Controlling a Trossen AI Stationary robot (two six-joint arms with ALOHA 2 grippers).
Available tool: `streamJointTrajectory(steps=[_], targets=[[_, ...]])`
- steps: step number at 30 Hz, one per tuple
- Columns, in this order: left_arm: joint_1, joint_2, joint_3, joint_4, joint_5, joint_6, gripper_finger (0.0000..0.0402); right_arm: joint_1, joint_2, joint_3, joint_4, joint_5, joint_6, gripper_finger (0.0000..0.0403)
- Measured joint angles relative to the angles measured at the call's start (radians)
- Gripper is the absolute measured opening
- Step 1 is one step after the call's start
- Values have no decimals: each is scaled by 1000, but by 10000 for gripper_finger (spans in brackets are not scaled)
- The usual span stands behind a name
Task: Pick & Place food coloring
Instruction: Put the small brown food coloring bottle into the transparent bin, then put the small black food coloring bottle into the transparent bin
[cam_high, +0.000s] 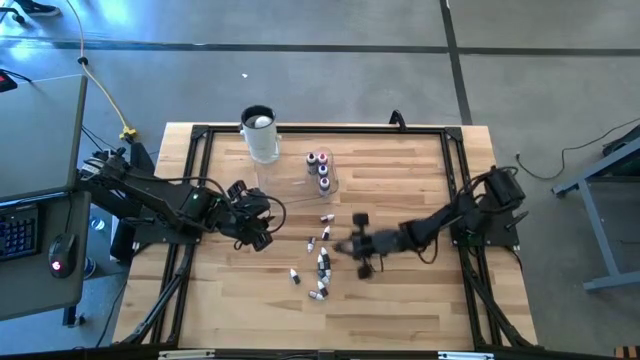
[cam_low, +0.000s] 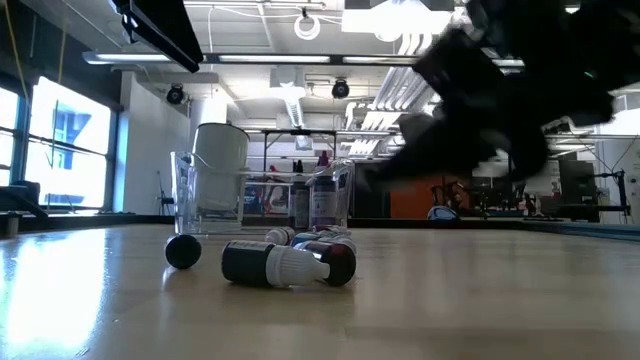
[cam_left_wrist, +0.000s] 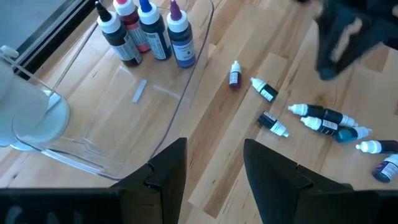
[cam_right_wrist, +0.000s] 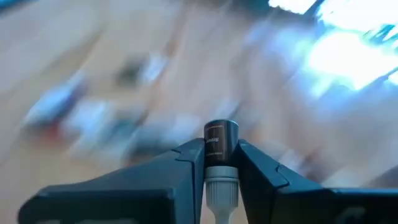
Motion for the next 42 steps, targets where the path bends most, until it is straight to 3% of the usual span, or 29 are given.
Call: streamJointTrajectory(steps=[4, 6, 9, 13, 17, 22, 28, 35, 42], targets=[[0, 0, 0, 13, 1, 8, 156, -129, -46, 91, 100, 116, -155, 76], [0, 1, 0, 24, 1, 8, 156, -204, -49, 181, 60, 63, -221, 85], [0, 1, 0, 21, 1, 8, 156, -304, -17, 380, -212, -89, -251, 86], [0, 1, 0, 21, 1, 7, 156, -401, 94, 670, -673, -77, -232, 78], [0, 1, 0, 15, 1, 8, 156, -466, 215, 884, -969, -145, -230, 78], [0, 7, 0, 17, 1, 9, 156, -474, 358, 1045, -1134, -175, -230, 98], [0, 22, 1, 33, 1, 8, 156, -460, 448, 1164, -1255, -100, -250, 116], [0, 27, -7, 44, 103, 30, 156, -420, 420, 1242, -1391, 61, -265, 135], [0, 100, -129, 262, 157, 55, 156, -406, 305, 1357, -1639, 23, -252, 137]])
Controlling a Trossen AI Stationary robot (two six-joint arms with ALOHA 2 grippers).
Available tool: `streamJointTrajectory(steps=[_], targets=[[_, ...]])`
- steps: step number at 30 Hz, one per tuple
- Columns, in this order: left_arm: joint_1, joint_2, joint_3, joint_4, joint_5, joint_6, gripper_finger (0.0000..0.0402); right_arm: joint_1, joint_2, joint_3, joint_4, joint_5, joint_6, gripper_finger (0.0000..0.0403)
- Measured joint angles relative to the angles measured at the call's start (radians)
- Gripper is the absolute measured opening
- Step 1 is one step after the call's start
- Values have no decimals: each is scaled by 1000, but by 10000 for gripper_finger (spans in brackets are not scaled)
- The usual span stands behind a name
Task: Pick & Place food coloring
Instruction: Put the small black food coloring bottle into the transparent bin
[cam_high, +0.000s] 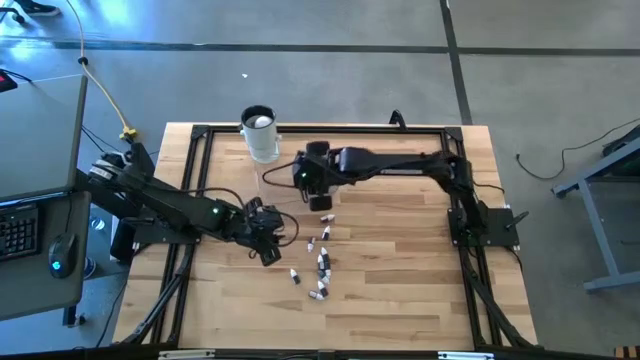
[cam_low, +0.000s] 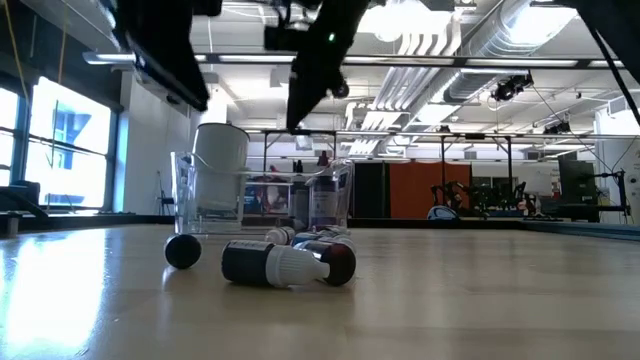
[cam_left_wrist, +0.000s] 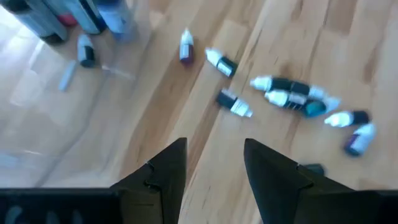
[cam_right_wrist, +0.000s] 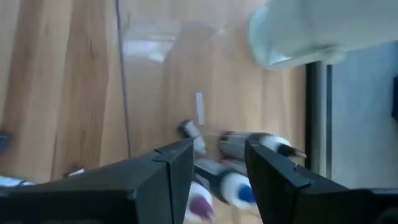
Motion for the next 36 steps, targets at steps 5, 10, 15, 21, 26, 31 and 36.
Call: streamJointTrajectory(steps=[5, 10, 15, 21, 26, 31, 36], targets=[[0, 93, -58, 142, 38, -12, 156, -1, -148, 13, -58, 97, 24, 138], [0, 214, -59, 212, 223, 165, 156, -2, -304, 11, -136, 153, 88, 138], [0, 313, -52, 402, 364, 375, 156, -2, -427, 13, -243, 23, 152, 138], [0, 345, -56, 442, 479, 486, 156, -1, -488, 2, -365, -191, 201, 138], [0, 390, -58, 441, 531, 524, 156, -1, -557, -191, -229, -309, 198, 138], [0, 445, -53, 461, 522, 550, 156, -1, -682, -558, 27, -438, 178, 138], [0, 457, -52, 471, 516, 558, 155, 6, -815, -958, 417, -477, 229, 138]])
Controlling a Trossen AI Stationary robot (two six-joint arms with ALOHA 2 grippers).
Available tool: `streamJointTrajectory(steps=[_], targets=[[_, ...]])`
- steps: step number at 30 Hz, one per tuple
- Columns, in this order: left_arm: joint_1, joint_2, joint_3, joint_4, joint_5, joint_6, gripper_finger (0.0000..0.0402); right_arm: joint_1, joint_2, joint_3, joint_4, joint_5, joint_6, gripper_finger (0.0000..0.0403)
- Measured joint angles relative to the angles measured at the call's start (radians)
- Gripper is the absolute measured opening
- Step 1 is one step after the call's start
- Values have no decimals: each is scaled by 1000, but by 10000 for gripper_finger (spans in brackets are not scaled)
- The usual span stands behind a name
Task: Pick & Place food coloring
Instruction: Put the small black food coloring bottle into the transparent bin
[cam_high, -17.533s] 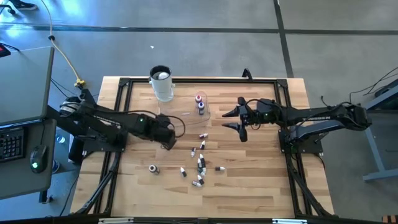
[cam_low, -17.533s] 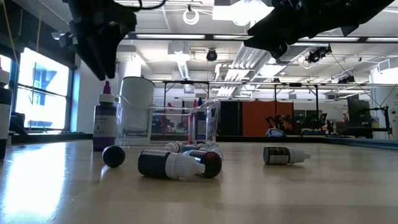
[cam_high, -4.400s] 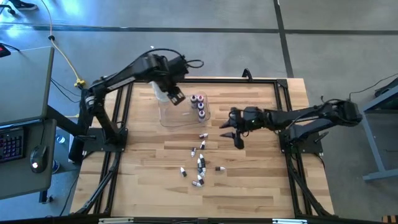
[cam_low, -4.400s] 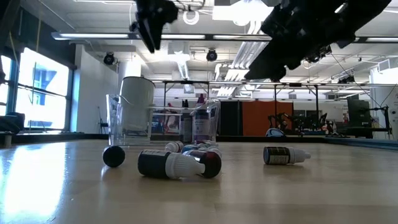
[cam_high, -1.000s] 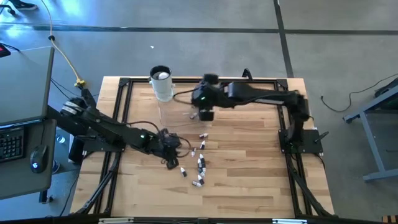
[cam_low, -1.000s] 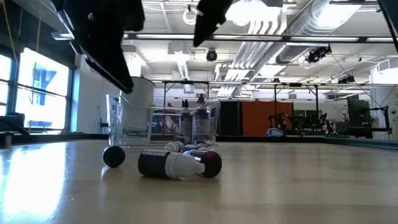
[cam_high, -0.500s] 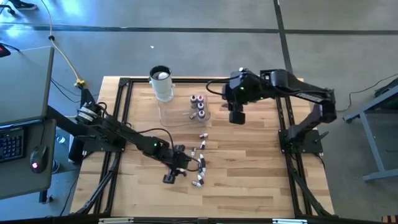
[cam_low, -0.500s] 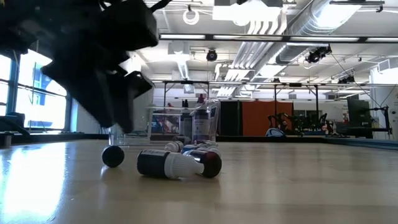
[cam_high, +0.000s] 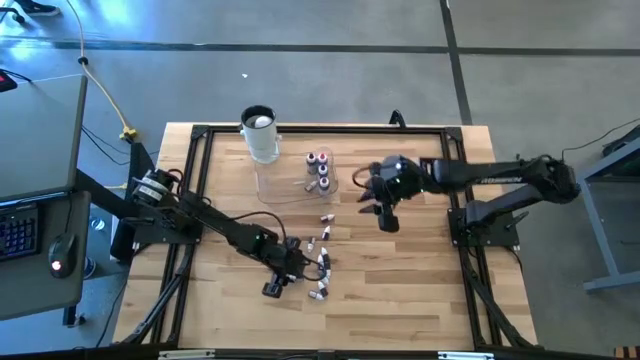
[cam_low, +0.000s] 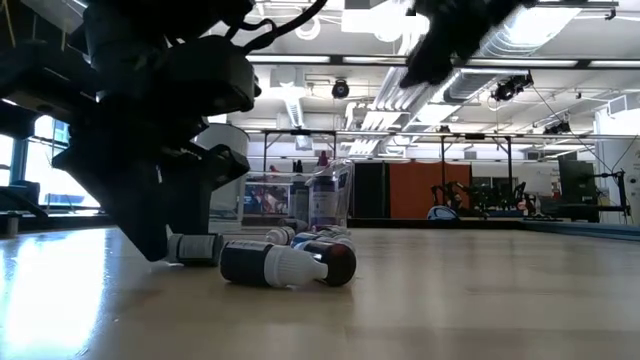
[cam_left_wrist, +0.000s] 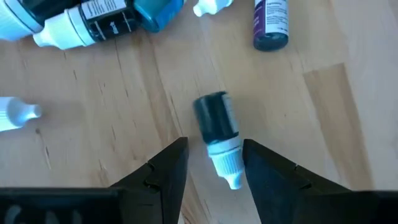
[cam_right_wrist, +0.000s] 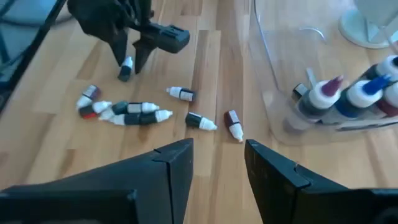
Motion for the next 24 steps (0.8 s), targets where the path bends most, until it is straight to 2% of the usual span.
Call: streamJointTrajectory(steps=[5, 10, 13, 18, 24], targets=[[0, 2, 0, 7, -9, -2, 124, 0, -88, -338, 404, 10, -5, 138], [1, 1, -1, 8, -40, -38, 75, -1, -122, -548, 718, 17, -52, 138], [-1, -14, -2, 2, -74, -37, 59, -1, -124, -593, 820, 9, -54, 138], [53, -72, 58, -118, -139, -3, 60, -1, -124, -586, 847, 14, -56, 138], [178, -156, 265, -509, -393, 79, 68, -1, -124, -579, 864, 14, -58, 138]])
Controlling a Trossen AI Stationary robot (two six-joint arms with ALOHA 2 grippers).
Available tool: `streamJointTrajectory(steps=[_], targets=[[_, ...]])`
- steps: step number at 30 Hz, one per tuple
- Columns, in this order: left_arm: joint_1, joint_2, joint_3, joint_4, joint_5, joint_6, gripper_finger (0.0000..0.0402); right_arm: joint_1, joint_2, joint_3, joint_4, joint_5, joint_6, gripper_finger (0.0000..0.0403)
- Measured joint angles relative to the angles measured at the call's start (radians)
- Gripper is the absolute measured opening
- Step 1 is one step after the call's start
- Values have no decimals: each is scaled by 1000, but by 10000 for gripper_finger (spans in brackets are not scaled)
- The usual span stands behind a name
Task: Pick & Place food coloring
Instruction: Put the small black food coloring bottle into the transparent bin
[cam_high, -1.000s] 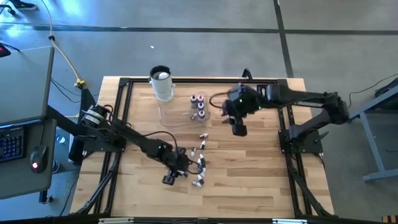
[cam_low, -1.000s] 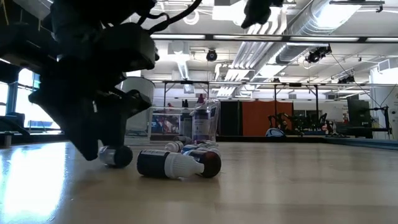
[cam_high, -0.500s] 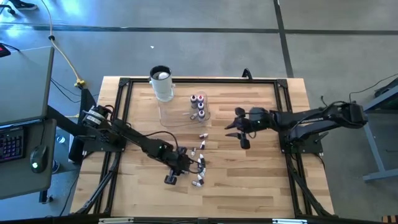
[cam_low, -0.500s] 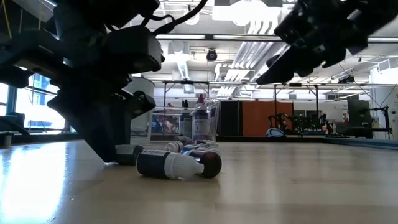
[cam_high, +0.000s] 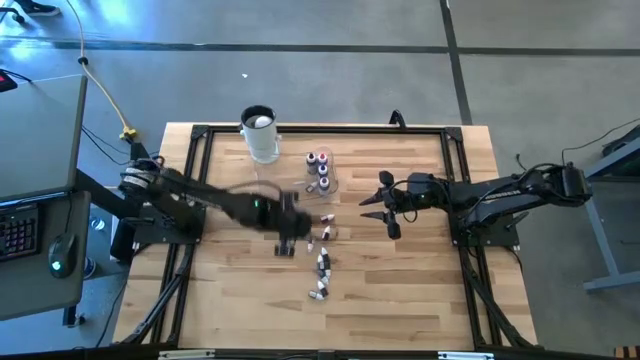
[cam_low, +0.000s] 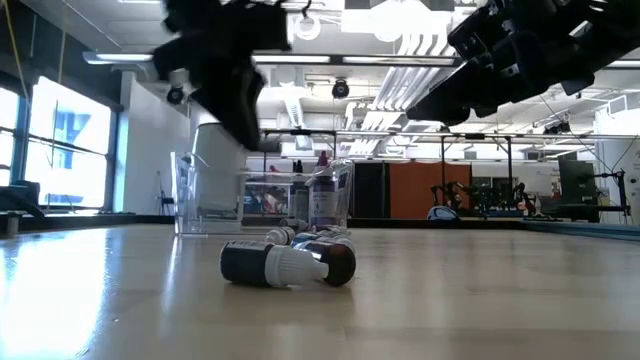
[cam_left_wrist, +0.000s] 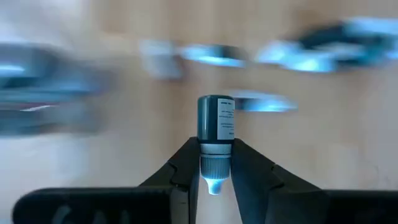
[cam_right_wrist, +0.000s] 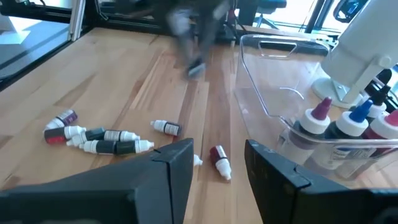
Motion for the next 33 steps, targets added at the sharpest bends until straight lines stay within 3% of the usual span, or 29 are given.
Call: streamJointTrajectory(steps=[3, 6, 11, 15, 21, 27, 33], targets=[[83, -7, 127, -168, -141, 43, 68, 0, 0, 0, 8, 0, 0, 138], [194, -15, 218, -238, -158, 56, 69, 0, 0, 0, 16, 0, 0, 138], [410, -11, 211, -237, 121, -7, 69, 0, 0, 0, 29, 82, -2, 138], [512, 8, 105, -174, 226, -30, 69, 0, 0, 0, 28, 170, -81, 138], [573, 23, -48, -94, 235, -30, 69, 0, 11, 0, 41, 183, -83, 138], [589, 62, -70, 2, 261, -56, 75, 0, 51, 0, 157, 230, -134, 138], [588, 94, -70, 5, 256, -38, 141, 0, 98, 0, 258, 216, -136, 138]])
